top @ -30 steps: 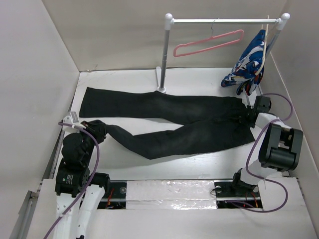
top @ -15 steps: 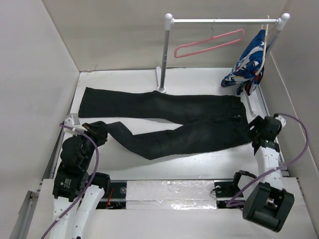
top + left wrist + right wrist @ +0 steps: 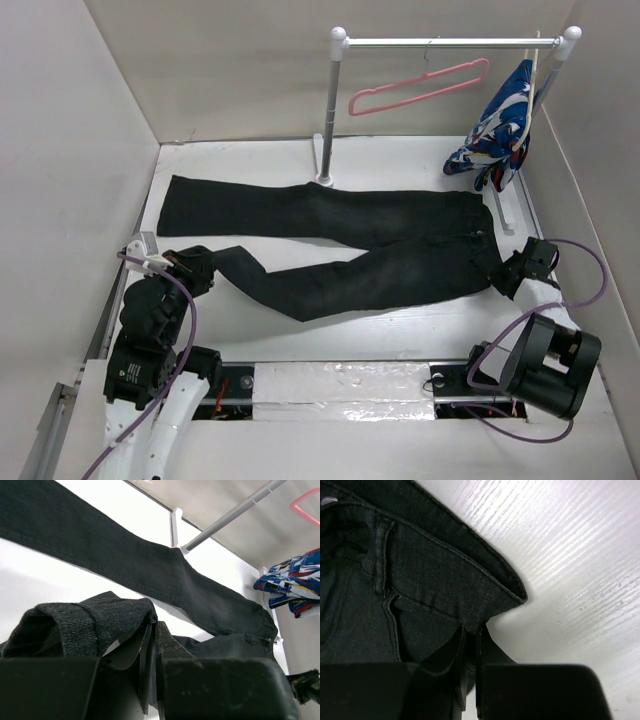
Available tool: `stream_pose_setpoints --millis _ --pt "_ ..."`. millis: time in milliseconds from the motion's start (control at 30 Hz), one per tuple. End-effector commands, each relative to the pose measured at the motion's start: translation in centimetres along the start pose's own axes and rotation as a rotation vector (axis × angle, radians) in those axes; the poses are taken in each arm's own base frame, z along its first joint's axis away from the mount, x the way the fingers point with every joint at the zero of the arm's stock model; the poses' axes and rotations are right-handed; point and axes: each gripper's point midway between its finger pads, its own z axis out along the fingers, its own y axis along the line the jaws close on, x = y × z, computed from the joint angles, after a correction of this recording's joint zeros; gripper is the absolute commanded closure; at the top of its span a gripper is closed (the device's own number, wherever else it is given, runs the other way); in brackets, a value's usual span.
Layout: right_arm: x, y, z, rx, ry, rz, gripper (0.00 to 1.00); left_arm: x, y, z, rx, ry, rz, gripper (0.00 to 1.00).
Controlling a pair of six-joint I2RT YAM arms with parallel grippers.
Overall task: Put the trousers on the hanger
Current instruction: Fold the trousers at the center of the board.
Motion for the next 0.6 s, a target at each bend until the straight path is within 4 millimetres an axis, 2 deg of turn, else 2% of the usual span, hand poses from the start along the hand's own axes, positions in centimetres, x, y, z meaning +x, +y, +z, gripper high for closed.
stream_pose_setpoints --millis 0,33,67,100,133,200,233,300,467,533,567 --pt "-2.6 0.8 -1.6 -0.015 -0.100 0.024 1.00 -2.9 -1.4 -1.2 0.038 -0.093 -0.012 1.00" --pt "-3.0 0.6 -2.4 -0.002 -0.125 0.025 1.00 -3.4 -1.6 -1.5 0.041 -0.107 -0.013 1.00" --pt "-4.6 -0.3 -3.6 0.052 -0.193 0.036 1.00 -3.7 -1.6 -1.6 0.040 -0.116 -0.006 1.00" --pt "-5.4 -0.4 -4.8 0.066 -0.231 0.036 1.00 -4.1 -1.5 -1.8 0.029 -0.133 -0.006 1.00" --pt "-6.2 -0.7 -7.0 0.072 -0.288 0.036 1.00 -4.8 -1.6 -2.2 0.025 -0.153 -0.004 1.00" --pt "-8.2 -0.5 -10.0 0.083 -0.384 0.036 1.00 -5.8 -1.3 -2.6 -0.004 -0.187 0.001 1.00" --pt "-8.4 -0.9 -11.8 0.091 -0.418 0.043 1.00 -6.3 -1.3 -2.9 -0.012 -0.200 0.000 1.00" --pt "-9.5 -0.7 -14.3 0.090 -0.480 0.048 1.00 -7.2 -0.9 -3.4 -0.044 -0.231 0.004 1.00" --pt "-9.1 -1.0 -18.3 0.096 -0.528 0.015 1.00 -9.6 -0.7 -5.6 -0.083 -0.301 0.008 1.00" --pt "-8.3 -1.6 -18.8 0.122 -0.503 0.016 1.00 -10.3 -1.1 -6.5 -0.065 -0.323 0.002 1.00" --pt "-8.5 -1.0 -19.2 0.099 -0.509 -0.004 1.00 -10.5 -1.2 -6.8 -0.060 -0.330 0.000 1.00"
